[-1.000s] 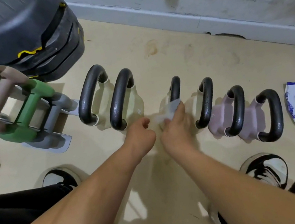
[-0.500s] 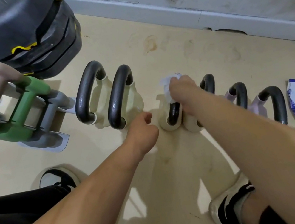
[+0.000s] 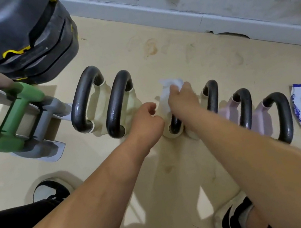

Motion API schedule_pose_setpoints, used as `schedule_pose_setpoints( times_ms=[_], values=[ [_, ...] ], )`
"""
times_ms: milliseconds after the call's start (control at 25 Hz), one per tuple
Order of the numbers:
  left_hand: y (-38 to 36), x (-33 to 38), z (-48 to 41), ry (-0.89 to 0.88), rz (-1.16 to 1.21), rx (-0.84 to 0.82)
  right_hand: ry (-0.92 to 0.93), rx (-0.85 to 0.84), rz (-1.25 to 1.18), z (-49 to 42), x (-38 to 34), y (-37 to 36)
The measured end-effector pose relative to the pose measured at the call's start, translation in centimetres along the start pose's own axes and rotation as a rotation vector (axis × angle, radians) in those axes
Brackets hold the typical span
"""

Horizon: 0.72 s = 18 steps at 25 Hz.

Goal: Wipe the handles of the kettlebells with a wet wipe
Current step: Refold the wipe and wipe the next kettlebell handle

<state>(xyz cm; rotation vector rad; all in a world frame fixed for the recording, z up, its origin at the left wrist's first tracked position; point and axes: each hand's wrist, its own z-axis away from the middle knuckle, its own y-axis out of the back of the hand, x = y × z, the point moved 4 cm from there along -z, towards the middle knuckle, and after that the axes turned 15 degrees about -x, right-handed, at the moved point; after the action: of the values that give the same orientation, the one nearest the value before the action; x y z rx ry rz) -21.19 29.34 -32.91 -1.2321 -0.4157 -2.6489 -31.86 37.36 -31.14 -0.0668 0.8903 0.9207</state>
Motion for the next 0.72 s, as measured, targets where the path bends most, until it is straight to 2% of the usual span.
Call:
schedule_pose_setpoints(
  times_ms=[80, 200, 280, 360, 440, 480, 560, 640, 720],
  values=[
    [0.2, 0.3, 0.2, -0.015, 0.005, 0.013, 0.08, -0.005, 0.177, 2.7, 1.6, -1.7],
    [-0.1, 0.3, 1.1, -0.031, -0.049, 0.013, 0.071, 0.007, 0.619, 4.5, 3.7, -2.4],
    [-0.1, 0.6, 1.8, -0.056, -0.077, 0.034, 0.132, 0.065, 0.734, 5.1, 2.2, -0.6],
    [-0.3, 1.7, 2.8, -0.138, -0.032, 0.026, 0.287, 0.157, 0.766, 6.2, -0.4, 1.2],
    [-0.4, 3.6, 3.5, -0.248, 0.098, -0.011, 0.389, 0.047, 0.552, 7.0, -2.5, 2.2],
    [-0.4, 4.5, 3.9, -0.291, 0.149, -0.03, 0.377, -0.081, 0.369, 7.4, -3.3, 2.4],
    [-0.1, 5.7, 4.4, -0.317, 0.172, -0.009, 0.263, -0.225, 0.146, 7.7, -4.3, 2.7],
    [0.6, 5.5, 4.4, -0.287, 0.134, 0.083, 0.208, -0.262, 0.153, 6.9, -4.4, 2.8],
    [1.5, 4.6, 3.8, -0.226, 0.022, 0.152, 0.262, -0.213, 0.202, 5.9, -4.2, 2.5]
  ],
)
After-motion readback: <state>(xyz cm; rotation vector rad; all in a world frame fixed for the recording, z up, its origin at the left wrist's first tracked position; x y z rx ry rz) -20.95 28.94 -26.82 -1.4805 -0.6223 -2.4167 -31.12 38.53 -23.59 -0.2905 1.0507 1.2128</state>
